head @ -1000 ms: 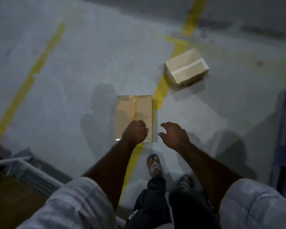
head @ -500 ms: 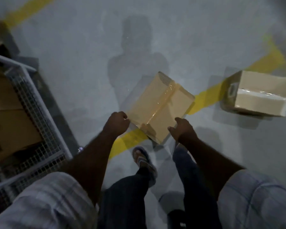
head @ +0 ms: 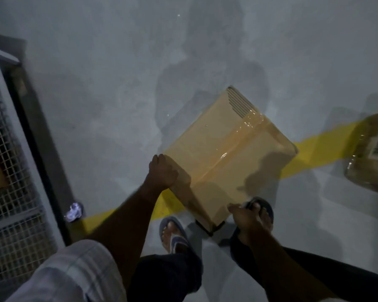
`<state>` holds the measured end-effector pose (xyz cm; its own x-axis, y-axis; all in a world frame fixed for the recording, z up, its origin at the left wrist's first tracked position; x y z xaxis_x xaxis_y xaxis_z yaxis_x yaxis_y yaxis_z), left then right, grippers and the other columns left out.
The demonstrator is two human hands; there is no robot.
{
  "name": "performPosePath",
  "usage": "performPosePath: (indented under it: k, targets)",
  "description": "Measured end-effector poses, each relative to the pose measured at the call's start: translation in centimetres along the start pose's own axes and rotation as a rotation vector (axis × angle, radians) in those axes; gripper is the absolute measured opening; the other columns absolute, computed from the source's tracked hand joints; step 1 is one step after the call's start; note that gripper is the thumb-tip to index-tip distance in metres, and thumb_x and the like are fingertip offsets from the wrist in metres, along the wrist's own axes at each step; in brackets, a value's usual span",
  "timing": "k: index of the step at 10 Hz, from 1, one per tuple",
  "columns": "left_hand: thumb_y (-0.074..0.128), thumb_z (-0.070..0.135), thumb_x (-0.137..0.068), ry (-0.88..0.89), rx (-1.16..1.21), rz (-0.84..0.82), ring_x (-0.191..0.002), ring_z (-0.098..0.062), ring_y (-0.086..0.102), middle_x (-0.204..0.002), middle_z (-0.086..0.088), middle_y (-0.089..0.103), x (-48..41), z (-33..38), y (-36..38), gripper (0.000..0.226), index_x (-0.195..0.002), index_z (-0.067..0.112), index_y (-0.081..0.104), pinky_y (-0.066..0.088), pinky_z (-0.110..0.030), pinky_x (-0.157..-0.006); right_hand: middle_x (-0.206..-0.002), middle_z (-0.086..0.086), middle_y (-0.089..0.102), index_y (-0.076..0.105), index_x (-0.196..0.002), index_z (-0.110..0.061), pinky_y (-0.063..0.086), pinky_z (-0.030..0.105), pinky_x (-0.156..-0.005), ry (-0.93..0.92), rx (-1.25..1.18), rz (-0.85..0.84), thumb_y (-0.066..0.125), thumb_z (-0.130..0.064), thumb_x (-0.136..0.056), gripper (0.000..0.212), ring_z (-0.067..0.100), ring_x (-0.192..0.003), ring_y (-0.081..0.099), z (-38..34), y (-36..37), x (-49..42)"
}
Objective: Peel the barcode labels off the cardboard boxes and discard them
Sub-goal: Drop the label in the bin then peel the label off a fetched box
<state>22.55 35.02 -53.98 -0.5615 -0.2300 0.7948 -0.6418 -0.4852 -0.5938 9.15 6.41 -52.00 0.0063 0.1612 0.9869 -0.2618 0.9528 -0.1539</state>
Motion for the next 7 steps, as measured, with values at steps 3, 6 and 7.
performPosePath:
  k: [3,6,7]
  targets:
    - [0.055,0.059,-0.062,-0.137,-0.048,-0.172,-0.106,-0.036,0.064,-0.107,-0.020,0.066,1.6,1.0,-0.6,0.063,-0.094,0.007,0.072,0.054,-0.039,-0.084,-0.133,0.020,0.053,0.052,-0.120,0.002,0.038,0.051,-0.103,-0.116,-0.323,-0.115,0.062,-0.020,-0.095,0.035,0.035,-0.122,0.051,0.0,0.7,0.1]
    - [0.077,0.044,-0.065,0.069,0.020,0.031,-0.130,-0.035,0.050,-0.138,-0.020,0.052,-2.3,-0.2,-3.3,0.090,-0.137,-0.002,0.049,0.043,-0.042,-0.106,-0.131,0.007,0.053,0.049,-0.139,-0.007,0.047,0.047,-0.100,-0.125,-0.259,-0.166,0.052,-0.037,-0.099,0.050,0.023,-0.101,0.050,-0.1,3.6,-4.6]
    - [0.076,0.037,-0.061,0.044,0.130,-0.016,-0.104,-0.020,0.064,-0.114,0.000,0.064,-0.4,-0.3,-2.9,0.062,-0.116,0.015,0.059,0.056,-0.039,-0.089,-0.128,0.011,0.055,0.061,-0.123,-0.007,0.046,0.044,-0.092,-0.116,-0.312,-0.167,0.059,-0.032,-0.096,0.037,0.026,-0.104,0.048,0.1,4.1,-3.5]
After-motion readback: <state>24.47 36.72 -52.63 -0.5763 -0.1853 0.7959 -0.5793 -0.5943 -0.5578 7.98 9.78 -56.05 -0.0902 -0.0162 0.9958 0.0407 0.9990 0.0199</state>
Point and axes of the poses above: each hand's wrist, its own x-axis away from the middle knuckle, its own y-axis out of the palm, z = x × y, the point moved 8 cm from there along -x, towards the middle knuckle
